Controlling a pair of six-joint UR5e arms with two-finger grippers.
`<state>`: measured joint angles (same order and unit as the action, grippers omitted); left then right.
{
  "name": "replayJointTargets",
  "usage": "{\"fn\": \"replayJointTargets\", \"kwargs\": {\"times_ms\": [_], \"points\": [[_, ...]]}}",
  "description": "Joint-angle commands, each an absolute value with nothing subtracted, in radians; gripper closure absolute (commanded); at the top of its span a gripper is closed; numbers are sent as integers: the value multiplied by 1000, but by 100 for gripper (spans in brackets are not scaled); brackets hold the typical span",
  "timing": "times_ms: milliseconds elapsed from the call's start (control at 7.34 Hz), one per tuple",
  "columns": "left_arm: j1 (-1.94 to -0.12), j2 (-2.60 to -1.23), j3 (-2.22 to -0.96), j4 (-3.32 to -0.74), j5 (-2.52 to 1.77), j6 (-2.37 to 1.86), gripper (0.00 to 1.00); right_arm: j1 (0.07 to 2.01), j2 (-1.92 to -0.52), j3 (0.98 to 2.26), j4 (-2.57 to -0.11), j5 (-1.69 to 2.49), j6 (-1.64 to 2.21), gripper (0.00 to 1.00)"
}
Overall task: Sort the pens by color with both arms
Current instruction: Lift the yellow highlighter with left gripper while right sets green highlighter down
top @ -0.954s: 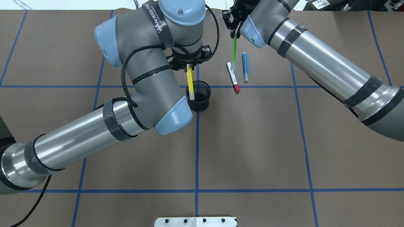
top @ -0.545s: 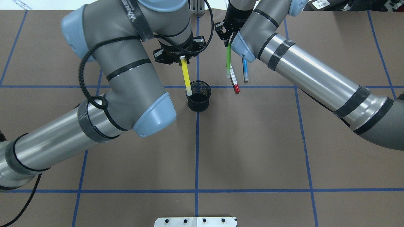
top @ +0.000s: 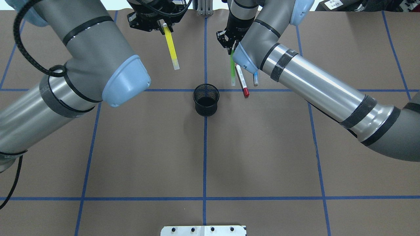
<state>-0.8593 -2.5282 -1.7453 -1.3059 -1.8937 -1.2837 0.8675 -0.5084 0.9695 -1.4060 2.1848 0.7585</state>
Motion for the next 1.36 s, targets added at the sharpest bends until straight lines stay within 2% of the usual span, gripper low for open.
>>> {"fn": "replayJointTargets", "kwargs": {"times_ms": [0,136,272,409,545,681,954,1090,1226], "points": [[-894,-2505,-1753,-1312,-1894,-1240,100,854,-505,969,-1405,2177,791,80],[-894,-2505,-1755,-1312,-1893,-1238,100,854,-505,971,-1398,2177,811,64],[-893,-2507,-1753,-1318,-1887,-1238,100,851,-512,971,-1349,2152,895,39],[-893,-2505,-1744,-1350,-1884,-1246,100,833,-518,973,-1332,2129,976,28],[-891,-2505,-1724,-1380,-1881,-1255,100,821,-532,995,-1331,2078,1058,9],[-888,-2507,-1673,-1461,-1835,-1299,100,821,-573,1065,-1336,2065,1080,1],[-861,-2503,-1499,-1689,-1810,-1394,100,924,-793,1365,-1373,2077,1083,0],[-838,-2505,-1459,-1747,-1742,-1423,100,995,-860,1472,-1487,2077,1083,0],[-816,-2510,-1415,-1832,-1670,-1458,100,1046,-889,1503,-1555,2077,1081,0]]}}
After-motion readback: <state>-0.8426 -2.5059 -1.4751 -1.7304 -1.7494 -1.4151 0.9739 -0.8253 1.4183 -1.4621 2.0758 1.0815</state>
